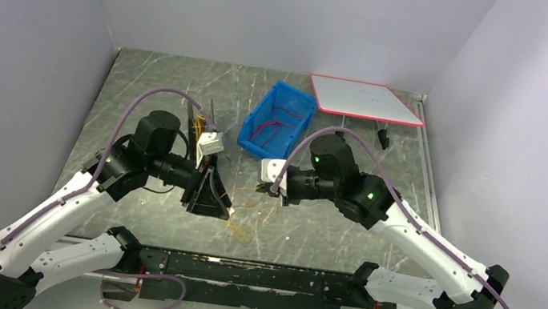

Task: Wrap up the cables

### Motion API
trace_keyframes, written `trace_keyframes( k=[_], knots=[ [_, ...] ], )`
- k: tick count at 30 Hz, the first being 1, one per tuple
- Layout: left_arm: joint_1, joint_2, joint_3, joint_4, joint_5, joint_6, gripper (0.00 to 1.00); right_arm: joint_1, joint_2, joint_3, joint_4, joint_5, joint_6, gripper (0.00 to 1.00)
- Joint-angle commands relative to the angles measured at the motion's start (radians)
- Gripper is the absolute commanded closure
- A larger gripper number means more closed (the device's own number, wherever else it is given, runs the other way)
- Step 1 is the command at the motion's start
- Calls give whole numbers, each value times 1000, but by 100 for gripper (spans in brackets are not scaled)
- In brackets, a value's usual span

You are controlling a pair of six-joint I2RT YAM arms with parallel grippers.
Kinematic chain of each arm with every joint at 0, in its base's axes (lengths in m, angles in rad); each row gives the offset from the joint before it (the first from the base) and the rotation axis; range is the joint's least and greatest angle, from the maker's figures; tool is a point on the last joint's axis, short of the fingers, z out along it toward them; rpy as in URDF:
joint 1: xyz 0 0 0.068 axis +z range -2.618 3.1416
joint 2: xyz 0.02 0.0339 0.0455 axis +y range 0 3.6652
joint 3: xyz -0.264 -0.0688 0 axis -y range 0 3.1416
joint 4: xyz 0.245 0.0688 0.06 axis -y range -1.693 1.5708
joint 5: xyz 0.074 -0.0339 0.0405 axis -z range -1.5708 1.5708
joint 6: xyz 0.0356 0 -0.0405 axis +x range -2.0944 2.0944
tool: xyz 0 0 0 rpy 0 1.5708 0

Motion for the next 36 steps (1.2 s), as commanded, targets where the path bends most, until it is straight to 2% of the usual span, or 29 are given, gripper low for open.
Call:
trace_keyframes(
  k=[1,5,16,23,26,29,36],
  knots=[
    [-9,-32,52,-21,-139,1,44,5,-55,-31,19,104,36,100],
    [-9,-52,80,-28,-297,-20,39,4,-100,-55,47,217,63,100],
    [-9,-134,132,-55,-792,-91,38,4,-86,-77,99,594,124,100],
    [-9,-107,96,-117,-1224,-272,35,4,-45,-90,153,792,145,100],
    [-8,-68,71,-123,-1368,-336,32,4,-27,-79,151,814,156,100],
    [-7,-17,59,-105,-1464,-365,33,5,-26,-77,145,807,165,100],
    [-4,127,75,-107,-1604,-414,36,7,-54,-84,137,752,201,100]
  ],
)
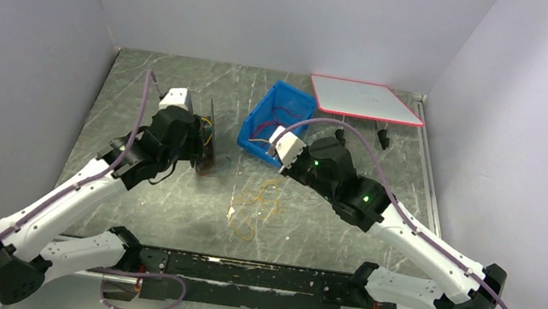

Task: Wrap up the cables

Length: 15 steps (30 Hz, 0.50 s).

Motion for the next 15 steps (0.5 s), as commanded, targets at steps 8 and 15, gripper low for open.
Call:
trace_keyframes(
  k=[8,15],
  knots=[
    [90,118,-43,104,-111,-73,41,10,-62,-8,14,-47,65,100],
    [169,175,-70,193,2,-53,52,15,-84,-11,24,-87,76,100]
  ],
)
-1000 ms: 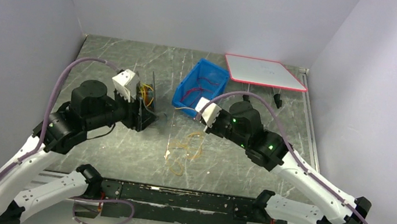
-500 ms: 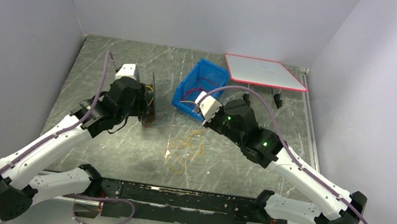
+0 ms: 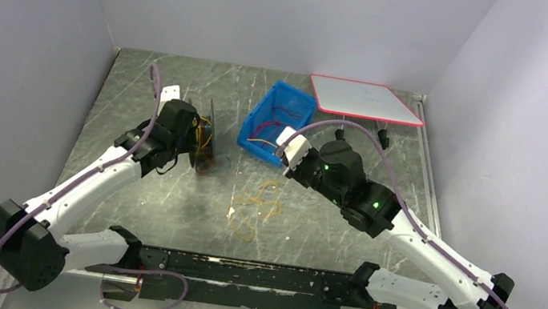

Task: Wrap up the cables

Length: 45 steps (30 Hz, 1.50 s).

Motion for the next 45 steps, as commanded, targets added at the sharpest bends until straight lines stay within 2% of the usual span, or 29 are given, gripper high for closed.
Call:
trace_keyframes(
  k=[1,17,26,34,39,45],
  knots=[
    [30,37,6,87,59,7,55,9,-27,-11,22,-30,18,100],
    [30,82,25,89,70,39,93,10,-19,-9,22,-28,34,100],
    [29,74,67,38,118,96,93,11,-47,18,-21,-38,64,100],
    [15,53,97,-29,227,224,93,16,-87,71,-116,-16,47,100],
    [-40,10,97,-46,270,295,93,18,-97,135,-199,85,32,100],
    [-119,-21,80,-45,295,346,93,18,-107,241,-272,354,0,100]
  ],
)
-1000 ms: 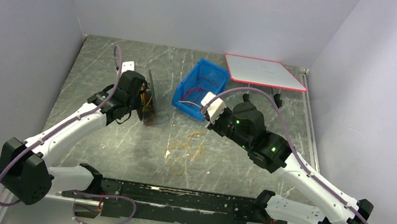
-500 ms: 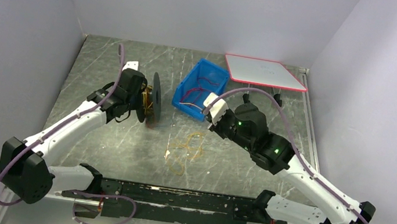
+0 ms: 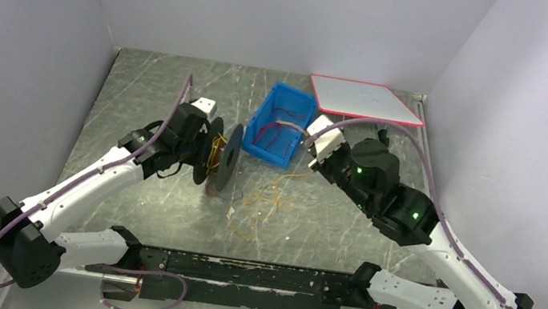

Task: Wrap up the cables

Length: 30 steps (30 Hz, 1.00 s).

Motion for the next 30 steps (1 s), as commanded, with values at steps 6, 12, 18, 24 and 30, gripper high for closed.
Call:
trace_keyframes(
  k=[6,12,18,24,30],
  knots=[
    [-88,-46,-4,57,81,92,93,6,-21,253,-80,580,-84,100],
    [-154,-39,0,42,65,127,93,6,-26,368,-54,519,-116,100],
    [-206,-30,5,-27,15,121,93,5,0,232,-59,360,-100,100],
    [-235,-85,-23,-45,77,137,93,6,37,116,-70,203,-101,100],
    [-280,-97,-27,-55,156,193,93,6,81,48,-87,60,-149,100]
  ],
)
